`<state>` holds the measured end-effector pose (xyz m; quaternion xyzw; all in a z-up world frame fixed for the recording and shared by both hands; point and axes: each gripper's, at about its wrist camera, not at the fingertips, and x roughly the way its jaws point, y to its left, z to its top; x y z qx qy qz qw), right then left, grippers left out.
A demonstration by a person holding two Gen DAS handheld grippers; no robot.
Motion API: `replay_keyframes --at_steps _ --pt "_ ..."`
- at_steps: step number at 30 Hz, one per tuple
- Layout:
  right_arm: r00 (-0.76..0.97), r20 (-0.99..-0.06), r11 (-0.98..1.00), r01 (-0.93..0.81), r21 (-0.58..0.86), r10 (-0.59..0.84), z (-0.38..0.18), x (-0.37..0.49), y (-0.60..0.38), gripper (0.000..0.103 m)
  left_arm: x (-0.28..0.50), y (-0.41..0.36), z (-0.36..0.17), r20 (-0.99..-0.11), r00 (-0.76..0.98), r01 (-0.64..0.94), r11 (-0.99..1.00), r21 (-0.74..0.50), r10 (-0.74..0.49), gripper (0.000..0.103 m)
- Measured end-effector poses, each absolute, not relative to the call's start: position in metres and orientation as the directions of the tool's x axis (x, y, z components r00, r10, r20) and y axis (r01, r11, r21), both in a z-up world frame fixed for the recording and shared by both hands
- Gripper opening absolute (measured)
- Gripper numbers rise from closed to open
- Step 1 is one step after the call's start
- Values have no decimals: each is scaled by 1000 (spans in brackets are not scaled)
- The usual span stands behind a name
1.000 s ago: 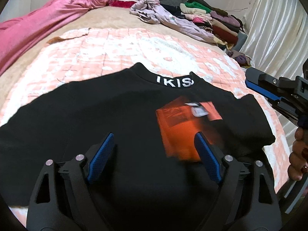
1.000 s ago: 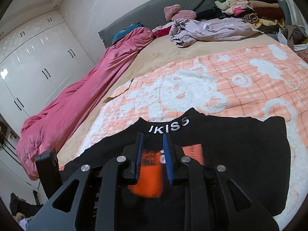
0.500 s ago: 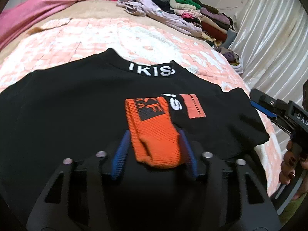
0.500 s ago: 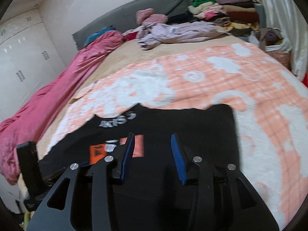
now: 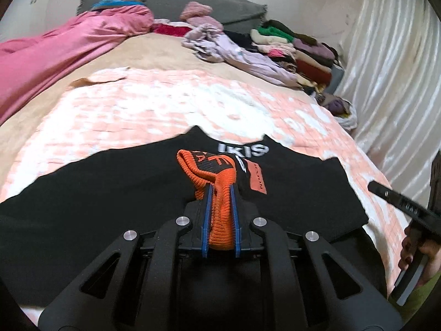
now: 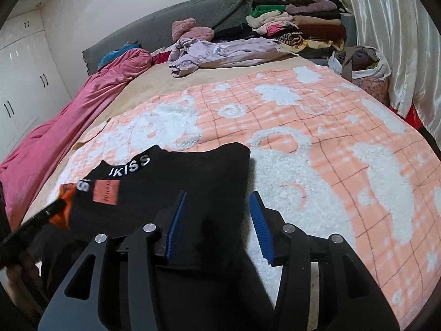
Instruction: Fold small clothes
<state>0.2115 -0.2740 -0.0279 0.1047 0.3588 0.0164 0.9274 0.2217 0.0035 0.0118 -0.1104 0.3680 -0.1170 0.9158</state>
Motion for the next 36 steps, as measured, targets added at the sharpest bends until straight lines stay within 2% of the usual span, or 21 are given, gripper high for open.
replay_keyframes --at_steps 6,12,16,20,23,26,29,32,35,36 --pt "731 -675 985 24 173 101 -33 214 -256 45 227 29 -1 -692 680 59 958 -279 -244 6" --pt "721 -691 998 -15 67 58 -44 218 -231 47 233 37 -17 -739 638 27 965 -259 -216 8" --pt "663 -748 1000 -24 17 29 -63 229 -223 47 229 39 -14 -750 631 24 971 -237 -198 11" --pt "618 -786 1000 -19 6 16 -80 234 -223 47 218 40 6 -718 690 0 993 -122 -88 12" --pt "630 -774 998 -34 46 58 -76 229 -222 50 213 37 9 -714 689 33 990 -140 -124 12" --pt "635 -768 996 -64 57 85 -73 223 -217 52 218 22 -5 -750 647 74 990 -117 -137 12" --pt "614 -785 997 -73 37 74 -79 224 -211 55 229 21 -30 -800 588 52 993 -107 -117 12" --pt "610 -789 997 -70 39 74 -78 221 -208 56 226 29 -28 -790 596 40 988 -151 -145 12" --pt "619 -778 994 -84 69 106 -71 216 -207 58 219 35 -20 -775 619 25 989 -148 -131 24" --pt "624 -772 992 -95 78 121 -68 214 -205 59 217 37 -19 -772 622 22 988 -152 -132 25"
